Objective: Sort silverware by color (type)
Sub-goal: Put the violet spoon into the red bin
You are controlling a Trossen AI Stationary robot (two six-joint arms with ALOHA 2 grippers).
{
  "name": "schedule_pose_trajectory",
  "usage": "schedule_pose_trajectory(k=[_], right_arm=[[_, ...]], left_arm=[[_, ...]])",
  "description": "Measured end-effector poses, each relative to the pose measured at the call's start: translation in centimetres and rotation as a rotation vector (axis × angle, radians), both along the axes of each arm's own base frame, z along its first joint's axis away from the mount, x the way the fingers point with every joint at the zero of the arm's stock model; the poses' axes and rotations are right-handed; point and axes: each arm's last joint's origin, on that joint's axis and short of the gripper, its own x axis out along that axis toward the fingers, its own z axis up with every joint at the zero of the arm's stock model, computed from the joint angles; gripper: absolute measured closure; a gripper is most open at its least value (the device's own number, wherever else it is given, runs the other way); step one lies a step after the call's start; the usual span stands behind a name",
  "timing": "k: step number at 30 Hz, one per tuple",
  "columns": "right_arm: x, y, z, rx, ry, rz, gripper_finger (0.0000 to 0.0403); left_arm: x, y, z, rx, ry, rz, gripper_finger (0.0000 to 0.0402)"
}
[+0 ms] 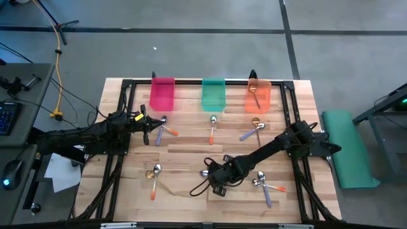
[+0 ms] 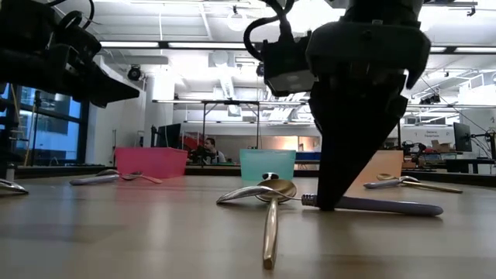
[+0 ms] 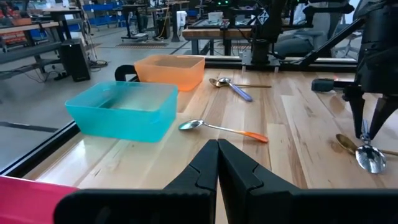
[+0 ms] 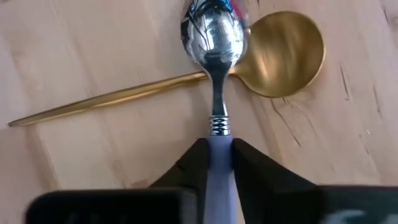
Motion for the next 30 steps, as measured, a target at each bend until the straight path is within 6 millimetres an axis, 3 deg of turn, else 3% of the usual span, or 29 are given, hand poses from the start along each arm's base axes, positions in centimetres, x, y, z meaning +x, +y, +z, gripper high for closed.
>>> schedule_pose_trajectory(k=[4,13,19,30], right_arm=[[0.0,0.0,0.0,0.0,-0.002,0.004,0.0393],[0.1,0.0,1.2,-0.015,-0.061,0.081,0.0392],[0.7,-0.2,2.9,-0.076,-0.182,0.259,0.0398],[3.8,-5.2,5.1,-0.342,-0.389,0.487,0.0398]], left_arm=[[0.0,0.0,0.0,-0.009,-0.001,0.001,0.0401],[0.0,0.0,0.0,-0.015,-0.002,0.002,0.0401],[0.0,0.0,0.0,-0.033,-0.013,0.003,0.04],[0.1,-0.3,0.8,-0.006,-0.089,-0.11,0.036]])
